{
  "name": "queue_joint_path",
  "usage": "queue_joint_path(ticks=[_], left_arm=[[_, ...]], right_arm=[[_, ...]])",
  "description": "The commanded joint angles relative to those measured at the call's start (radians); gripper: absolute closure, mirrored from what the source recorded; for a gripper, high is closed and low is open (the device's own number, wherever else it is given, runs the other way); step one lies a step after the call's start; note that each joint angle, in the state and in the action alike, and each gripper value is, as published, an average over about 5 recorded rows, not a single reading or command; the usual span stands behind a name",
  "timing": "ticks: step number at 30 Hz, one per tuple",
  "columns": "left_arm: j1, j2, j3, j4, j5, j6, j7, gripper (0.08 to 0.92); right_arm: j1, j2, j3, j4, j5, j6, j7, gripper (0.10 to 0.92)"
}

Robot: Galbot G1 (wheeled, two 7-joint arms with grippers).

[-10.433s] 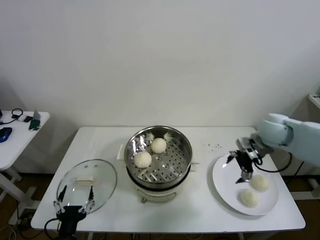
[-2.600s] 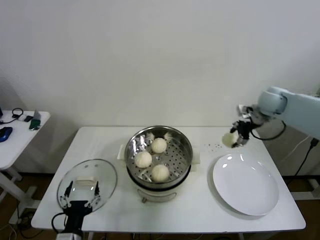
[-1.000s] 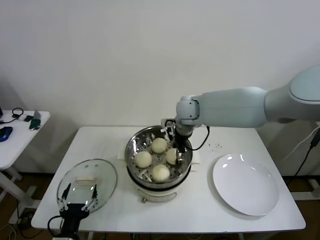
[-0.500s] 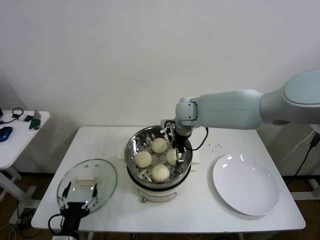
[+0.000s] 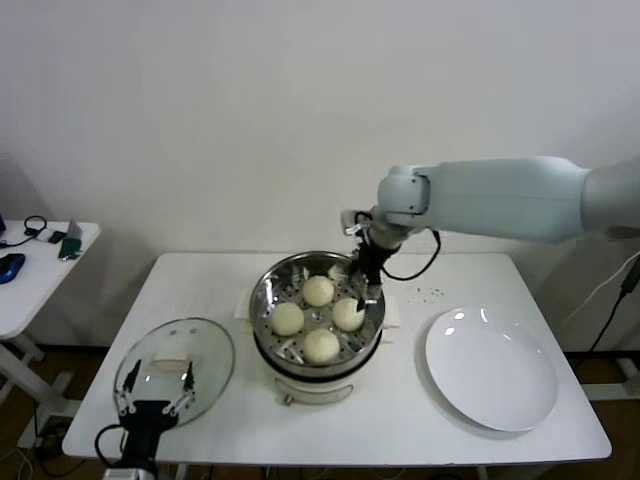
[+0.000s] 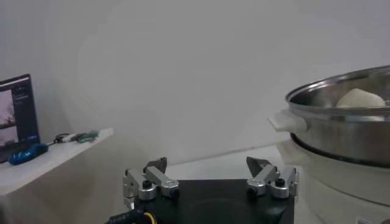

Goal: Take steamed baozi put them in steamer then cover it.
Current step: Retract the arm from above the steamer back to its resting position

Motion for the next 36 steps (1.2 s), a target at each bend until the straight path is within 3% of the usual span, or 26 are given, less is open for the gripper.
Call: queue_joint_path(ticks=[1, 8, 16, 27, 36], left_arm=[[-0.004, 0.001, -0.004, 0.014, 0.064, -0.020, -0.003, 0.177], [-0.005, -0.005, -0.006, 0.023, 0.156, -0.042, -0.007, 0.177], [-0.002, -0.023, 0.012, 0.002, 0.250, -0.038, -0.006, 0.177], [-0.004, -0.035, 0.002, -0.013, 0.618, 0.002, -0.013, 0.177], [-0.004, 0.001, 0.001, -0.012, 1.138, 0.156, 0.009, 0.177]], right_arm=[[-0.026, -0.309, 0.197, 0.098, -0.070, 0.184, 0.107, 0.203], [-0.278, -0.528, 0.417, 0.156, -0.099, 0.381, 0.451, 0.203], [-0.928, -0.660, 1.059, 0.204, -0.173, 0.477, 0.663, 0.203], [-1.626, -0.521, 1.792, 0.233, -0.221, 0.551, 0.822, 0.203], [-1.974, -0.385, 2.149, 0.307, -0.250, 0.430, 0.847, 0.203]])
